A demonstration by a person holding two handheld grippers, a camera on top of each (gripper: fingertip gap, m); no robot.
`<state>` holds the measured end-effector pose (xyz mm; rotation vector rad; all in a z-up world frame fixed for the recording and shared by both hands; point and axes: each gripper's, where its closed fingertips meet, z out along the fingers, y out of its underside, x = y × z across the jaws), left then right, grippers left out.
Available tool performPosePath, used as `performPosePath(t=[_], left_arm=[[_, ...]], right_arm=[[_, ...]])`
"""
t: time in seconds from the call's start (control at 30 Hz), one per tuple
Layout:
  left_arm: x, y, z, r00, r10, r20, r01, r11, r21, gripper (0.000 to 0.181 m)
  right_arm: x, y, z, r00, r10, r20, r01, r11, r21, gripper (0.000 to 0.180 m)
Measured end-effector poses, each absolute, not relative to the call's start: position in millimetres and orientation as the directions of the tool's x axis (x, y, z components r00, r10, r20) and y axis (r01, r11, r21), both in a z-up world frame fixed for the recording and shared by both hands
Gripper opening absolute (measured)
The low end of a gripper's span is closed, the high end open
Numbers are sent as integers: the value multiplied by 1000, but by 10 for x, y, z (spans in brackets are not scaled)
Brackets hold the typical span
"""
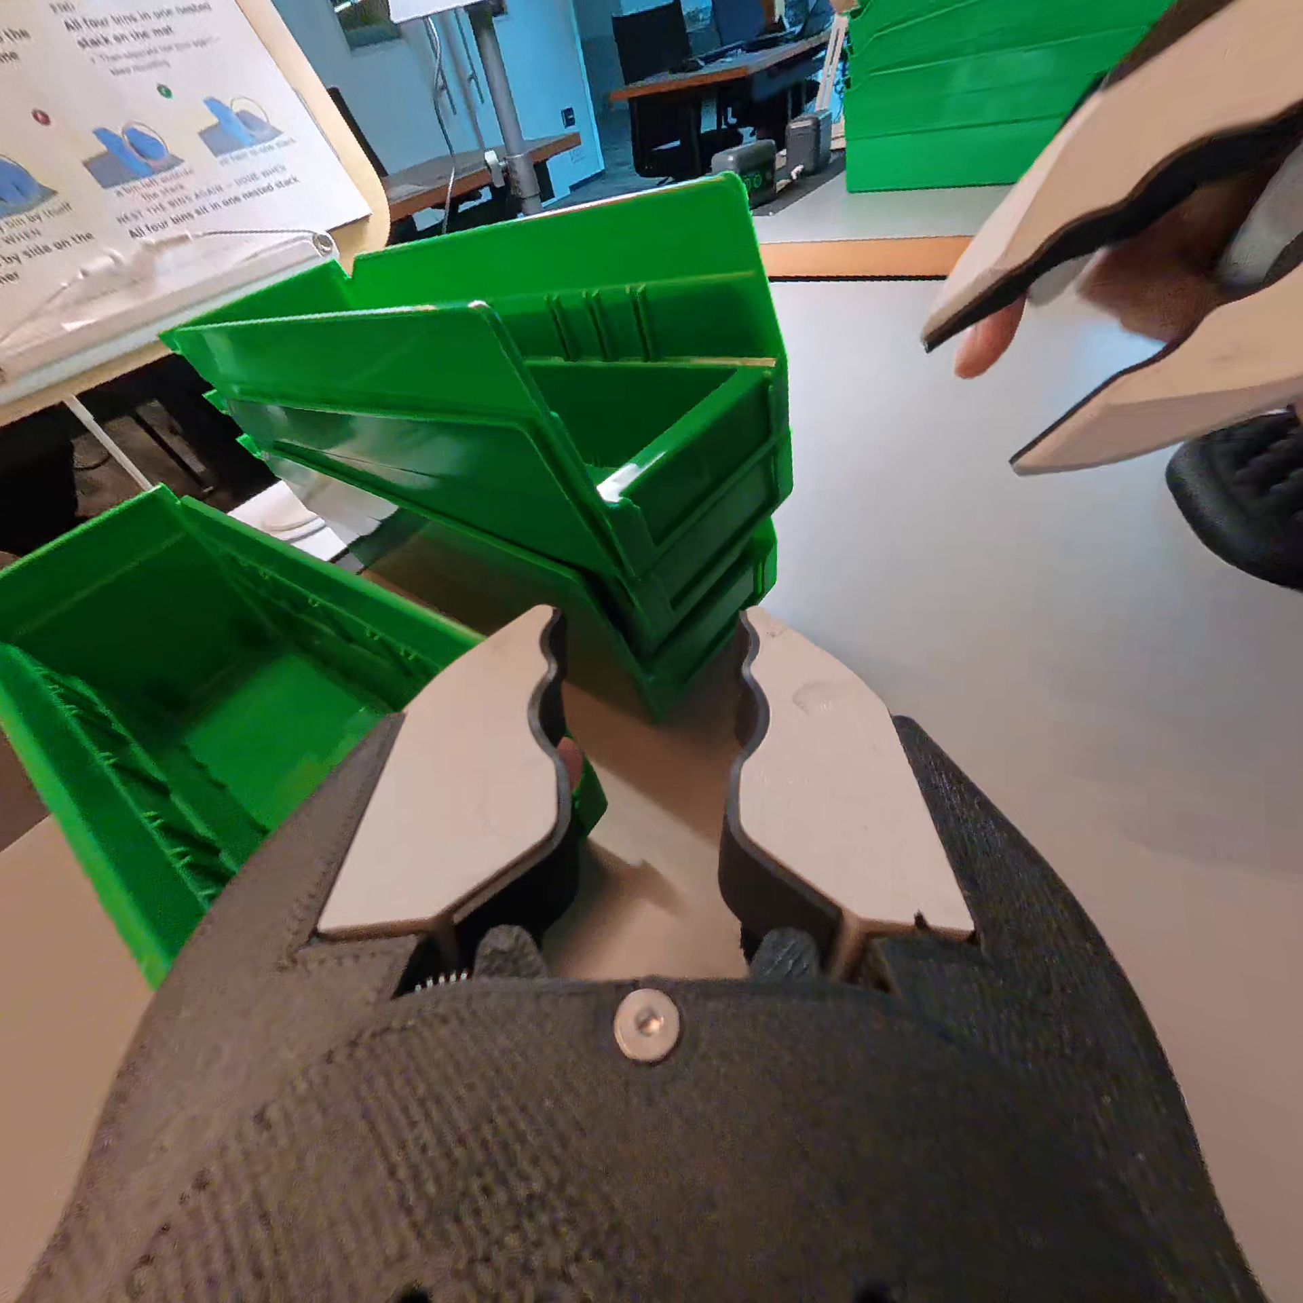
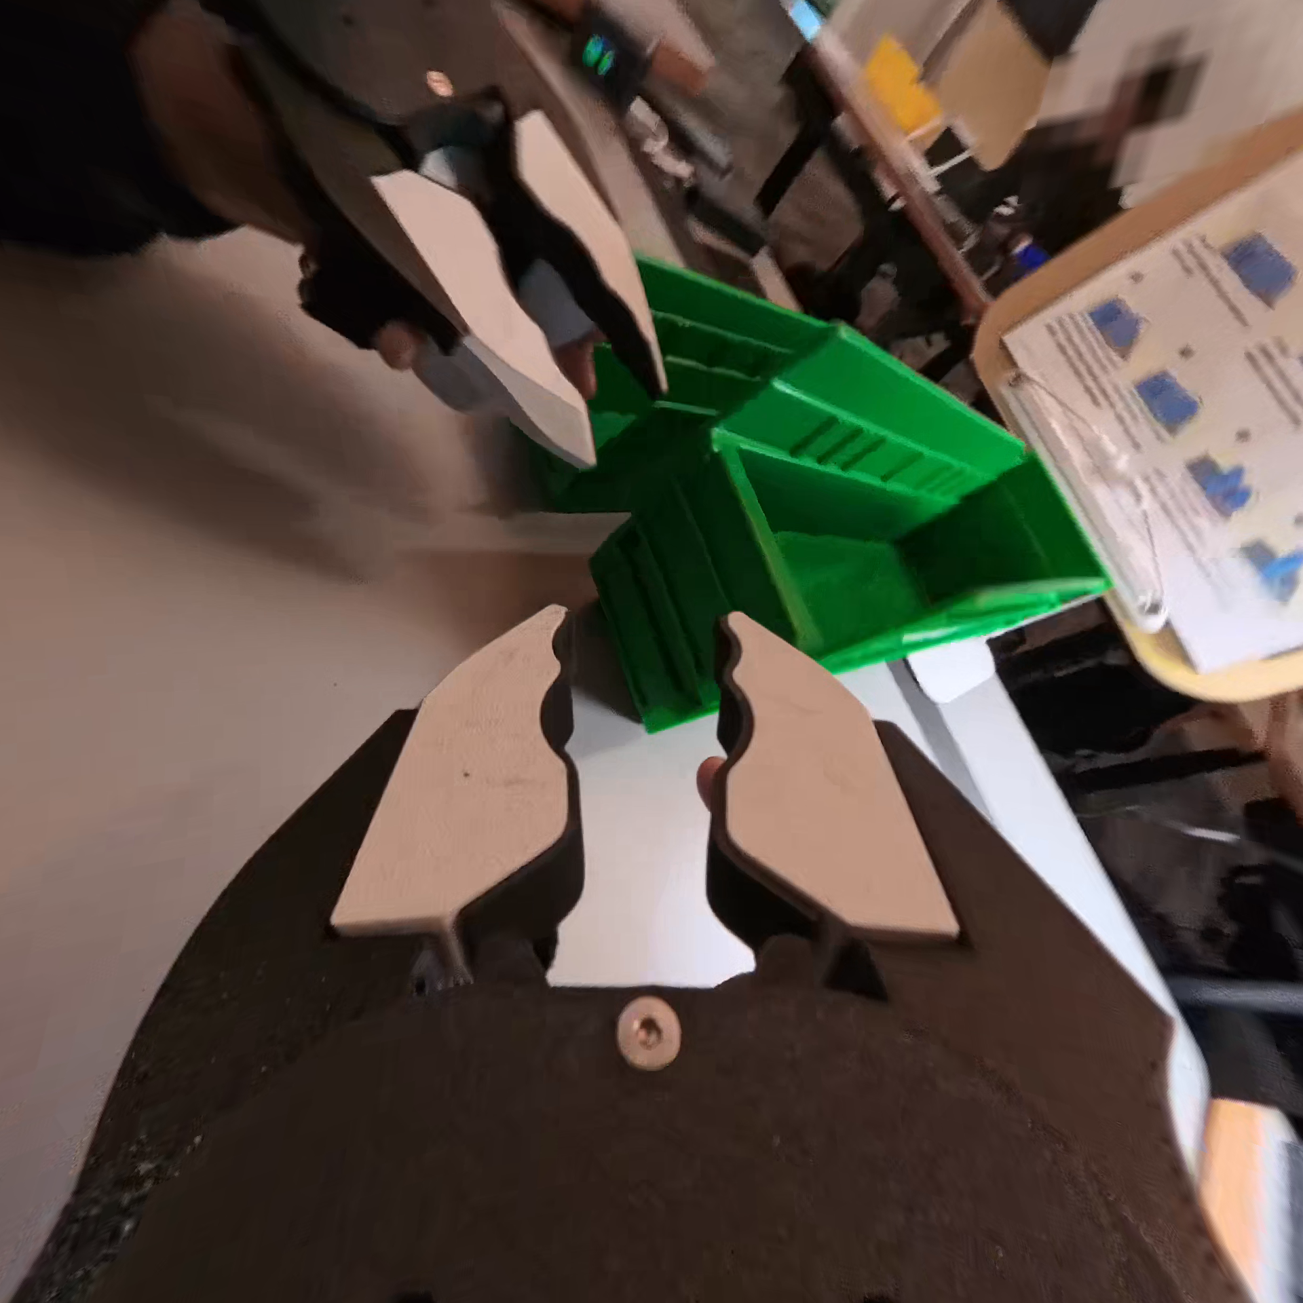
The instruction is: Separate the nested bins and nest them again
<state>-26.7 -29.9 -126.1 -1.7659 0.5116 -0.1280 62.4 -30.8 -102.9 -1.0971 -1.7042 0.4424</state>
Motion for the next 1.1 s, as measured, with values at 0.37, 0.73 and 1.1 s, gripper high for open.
performPosePath(t=[0.37,0.73,1.1], left_arm=[[-146,-200,-1467,896,-405,-183,-298,-242,-923,40],[-118,-185,-1374,910,-397,-123,-219,-208,-953,24],[46,-244,-1236,897,-431,-100,-175,-140,-975,12]], right_arm=[[-72,118,-1273,-379,709,594,796,577,-181,41],[-23,-32,-1263,-455,784,422,811,561,-167,27],[107,-54,-1034,-556,741,376,767,632,-110,28]])
